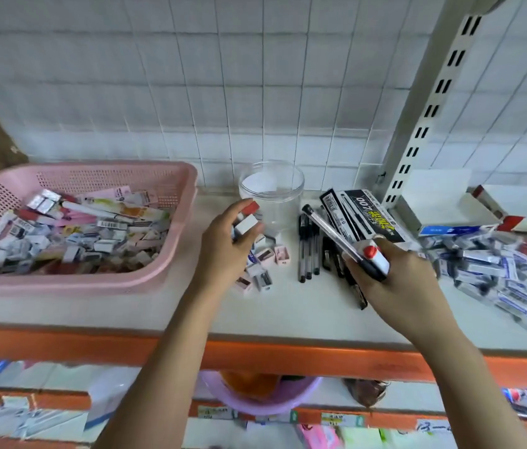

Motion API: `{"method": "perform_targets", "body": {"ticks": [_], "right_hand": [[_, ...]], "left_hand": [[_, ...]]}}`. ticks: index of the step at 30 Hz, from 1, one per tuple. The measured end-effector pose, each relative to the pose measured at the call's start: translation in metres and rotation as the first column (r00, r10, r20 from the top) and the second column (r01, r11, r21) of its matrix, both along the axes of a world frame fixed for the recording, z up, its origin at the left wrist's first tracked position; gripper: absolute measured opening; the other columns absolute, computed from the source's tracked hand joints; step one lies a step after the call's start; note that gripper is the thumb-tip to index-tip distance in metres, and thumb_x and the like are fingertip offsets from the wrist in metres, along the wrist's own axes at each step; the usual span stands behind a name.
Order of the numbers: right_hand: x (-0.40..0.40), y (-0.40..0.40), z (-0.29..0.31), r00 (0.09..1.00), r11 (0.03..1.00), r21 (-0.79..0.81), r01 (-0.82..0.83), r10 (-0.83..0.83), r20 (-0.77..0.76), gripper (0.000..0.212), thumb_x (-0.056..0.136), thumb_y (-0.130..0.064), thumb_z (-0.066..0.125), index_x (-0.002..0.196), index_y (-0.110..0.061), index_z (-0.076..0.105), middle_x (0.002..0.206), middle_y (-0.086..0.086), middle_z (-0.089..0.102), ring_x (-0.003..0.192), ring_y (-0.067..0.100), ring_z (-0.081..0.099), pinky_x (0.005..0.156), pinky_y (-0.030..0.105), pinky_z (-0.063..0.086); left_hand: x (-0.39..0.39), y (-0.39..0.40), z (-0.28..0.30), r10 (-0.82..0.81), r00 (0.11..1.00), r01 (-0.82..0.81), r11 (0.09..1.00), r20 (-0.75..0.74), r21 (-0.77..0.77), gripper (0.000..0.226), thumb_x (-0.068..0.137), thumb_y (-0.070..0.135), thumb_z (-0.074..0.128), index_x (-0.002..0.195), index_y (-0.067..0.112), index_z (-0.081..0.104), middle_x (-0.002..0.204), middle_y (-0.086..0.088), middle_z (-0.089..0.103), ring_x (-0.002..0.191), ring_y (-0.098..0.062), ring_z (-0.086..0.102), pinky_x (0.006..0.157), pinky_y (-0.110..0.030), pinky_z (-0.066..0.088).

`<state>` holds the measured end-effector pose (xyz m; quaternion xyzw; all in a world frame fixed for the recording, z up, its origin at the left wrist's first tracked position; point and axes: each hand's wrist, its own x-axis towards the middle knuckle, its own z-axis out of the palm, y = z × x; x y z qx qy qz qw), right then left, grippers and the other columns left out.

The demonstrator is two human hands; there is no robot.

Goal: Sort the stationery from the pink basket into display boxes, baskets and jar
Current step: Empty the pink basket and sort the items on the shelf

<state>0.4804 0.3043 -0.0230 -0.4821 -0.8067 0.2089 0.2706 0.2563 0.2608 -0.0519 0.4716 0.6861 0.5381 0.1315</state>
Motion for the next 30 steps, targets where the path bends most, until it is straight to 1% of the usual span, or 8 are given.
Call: {"method": "perform_targets", "body": {"ticks": [4, 8, 13, 15, 18, 23, 27, 30], "right_hand": [[0.0, 0.007, -0.004, 0.999, 0.999, -0.012, -0.039, 0.039, -0.01, 0.018, 0.077, -0.046, 0.051, 0.078, -0.028, 0.05, 0.063, -0.001, 0.059, 0.067, 0.031, 0.056, 0.061, 0.039, 0.048], [-0.006, 0.012, -0.008, 0.999, 0.999, -0.04, -0.035, 0.035, -0.009, 0.017, 0.084, -0.034, 0.058, 0.074, -0.03, 0.046, 0.06, -0.001, 0.055, 0.067, 0.033, 0.055, 0.059, 0.038, 0.048], [-0.016, 0.018, -0.017, 1.0, 0.999, -0.037, -0.026, 0.026, -0.016, 0.013, 0.085, -0.034, 0.058, 0.078, -0.028, 0.049, 0.057, -0.006, 0.051, 0.064, 0.028, 0.052, 0.055, 0.032, 0.041], [-0.019, 0.02, -0.019, 0.999, 0.999, -0.041, -0.033, 0.032, -0.037, 0.012, 0.084, -0.033, 0.059, 0.077, -0.029, 0.051, 0.058, -0.005, 0.053, 0.064, 0.029, 0.054, 0.056, 0.035, 0.046], [-0.021, 0.024, -0.022, 0.999, 0.999, -0.044, -0.031, 0.029, -0.038, 0.017, 0.084, -0.032, 0.059, 0.072, -0.029, 0.048, 0.058, -0.005, 0.052, 0.064, 0.031, 0.054, 0.056, 0.038, 0.049], [-0.024, 0.03, -0.025, 0.999, 0.999, -0.038, -0.036, 0.034, -0.043, 0.023, 0.084, -0.033, 0.058, 0.067, -0.032, 0.043, 0.057, -0.005, 0.051, 0.062, 0.03, 0.053, 0.053, 0.034, 0.046], [-0.026, 0.032, -0.026, 0.998, 0.997, -0.042, -0.058, 0.056, -0.037, 0.013, 0.085, -0.036, 0.055, 0.077, -0.028, 0.051, 0.059, -0.003, 0.054, 0.062, 0.03, 0.053, 0.055, 0.037, 0.048], [-0.028, 0.031, -0.028, 0.998, 0.997, -0.027, -0.066, 0.065, -0.023, 0.014, 0.086, -0.038, 0.055, 0.081, -0.025, 0.054, 0.061, -0.002, 0.056, 0.064, 0.029, 0.053, 0.058, 0.037, 0.048]], "left_hand": [[-0.007, 0.006, -0.003, 0.02, 0.998, -0.022, 0.999, -0.064, -0.023, 0.042, 0.085, 0.012, 0.068, 0.125, 0.02, 0.058, 0.113, -0.005, 0.064, 0.103, -0.015, 0.061, 0.088, -0.017, 0.046], [-0.008, 0.008, -0.002, 0.011, 0.997, -0.014, 0.999, -0.075, -0.035, 0.041, 0.082, 0.009, 0.07, 0.122, 0.016, 0.061, 0.108, 0.004, 0.064, 0.096, -0.009, 0.061, 0.081, -0.008, 0.044], [-0.009, 0.007, -0.002, 0.019, 0.992, -0.024, 0.999, -0.122, -0.047, 0.04, 0.082, 0.009, 0.069, 0.122, 0.015, 0.062, 0.102, 0.008, 0.065, 0.083, -0.013, 0.064, 0.076, -0.018, 0.048], [-0.01, 0.007, 0.0, 0.04, 0.98, -0.045, 0.999, -0.197, -0.021, 0.041, 0.082, 0.008, 0.069, 0.123, 0.012, 0.061, 0.101, -0.002, 0.069, 0.077, -0.018, 0.062, 0.066, -0.011, 0.042], [-0.01, 0.009, 0.006, 0.063, 0.947, -0.054, 0.998, -0.316, 0.038, 0.042, 0.081, 0.008, 0.071, 0.121, 0.006, 0.061, 0.094, -0.021, 0.07, 0.089, -0.022, 0.048, 0.059, -0.007, 0.037], [-0.01, 0.011, 0.008, 0.047, 0.943, -0.042, 0.999, -0.329, 0.022, 0.039, 0.083, 0.012, 0.069, 0.121, 0.006, 0.061, 0.094, -0.021, 0.07, 0.07, -0.021, 0.053, 0.053, 0.0, 0.03], [-0.005, 0.004, 0.009, 0.042, 0.95, -0.037, 0.999, -0.308, 0.022, 0.034, 0.085, 0.013, 0.068, 0.118, 0.005, 0.062, 0.089, -0.032, 0.064, 0.043, 0.005, 0.046, 0.045, 0.0, 0.027], [-0.008, 0.003, 0.001, 0.102, 0.958, -0.091, 0.994, -0.268, 0.053, 0.031, 0.086, 0.021, 0.067, 0.115, 0.01, 0.064, 0.065, -0.015, 0.062, 0.038, -0.005, 0.034, 0.041, -0.007, 0.027]]}}
